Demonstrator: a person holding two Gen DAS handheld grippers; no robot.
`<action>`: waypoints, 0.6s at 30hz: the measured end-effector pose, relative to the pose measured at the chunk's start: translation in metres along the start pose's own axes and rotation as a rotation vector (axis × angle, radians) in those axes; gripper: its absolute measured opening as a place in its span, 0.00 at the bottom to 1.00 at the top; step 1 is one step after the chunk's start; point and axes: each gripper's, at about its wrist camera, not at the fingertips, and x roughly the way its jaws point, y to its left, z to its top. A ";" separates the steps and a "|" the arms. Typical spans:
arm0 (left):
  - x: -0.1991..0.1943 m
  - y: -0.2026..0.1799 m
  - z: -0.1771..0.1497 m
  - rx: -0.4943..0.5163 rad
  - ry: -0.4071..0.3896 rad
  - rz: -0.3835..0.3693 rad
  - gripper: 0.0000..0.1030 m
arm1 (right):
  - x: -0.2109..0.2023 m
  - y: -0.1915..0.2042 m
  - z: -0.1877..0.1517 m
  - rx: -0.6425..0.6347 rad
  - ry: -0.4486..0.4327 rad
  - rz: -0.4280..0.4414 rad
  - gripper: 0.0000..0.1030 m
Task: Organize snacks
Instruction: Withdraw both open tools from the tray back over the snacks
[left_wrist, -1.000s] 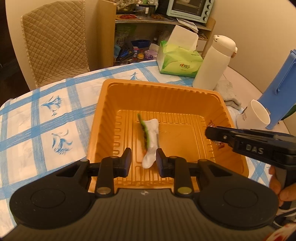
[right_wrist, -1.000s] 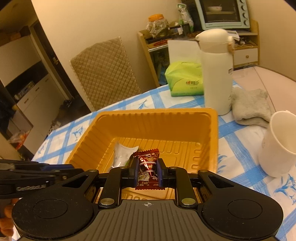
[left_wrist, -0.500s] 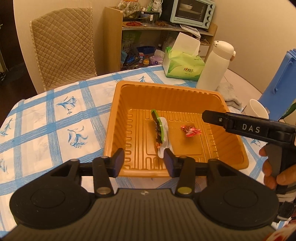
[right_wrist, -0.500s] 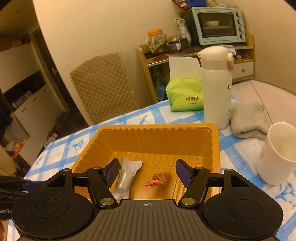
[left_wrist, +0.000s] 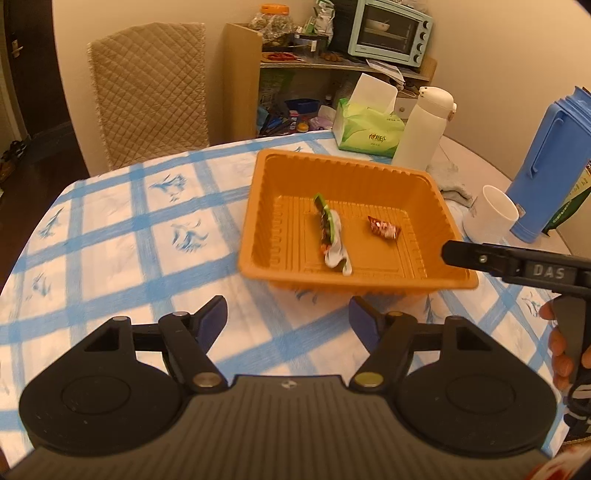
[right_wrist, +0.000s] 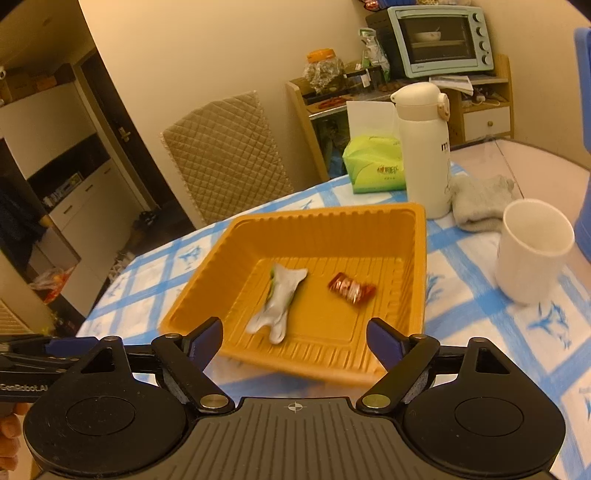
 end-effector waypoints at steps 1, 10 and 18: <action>-0.004 0.001 -0.004 -0.004 0.001 0.000 0.68 | -0.004 0.002 -0.002 0.000 0.003 0.004 0.83; -0.049 0.015 -0.049 -0.075 0.007 0.038 0.68 | -0.036 0.026 -0.022 -0.024 0.009 0.029 0.84; -0.074 0.026 -0.094 -0.160 0.044 0.064 0.68 | -0.049 0.049 -0.050 -0.070 0.062 0.046 0.84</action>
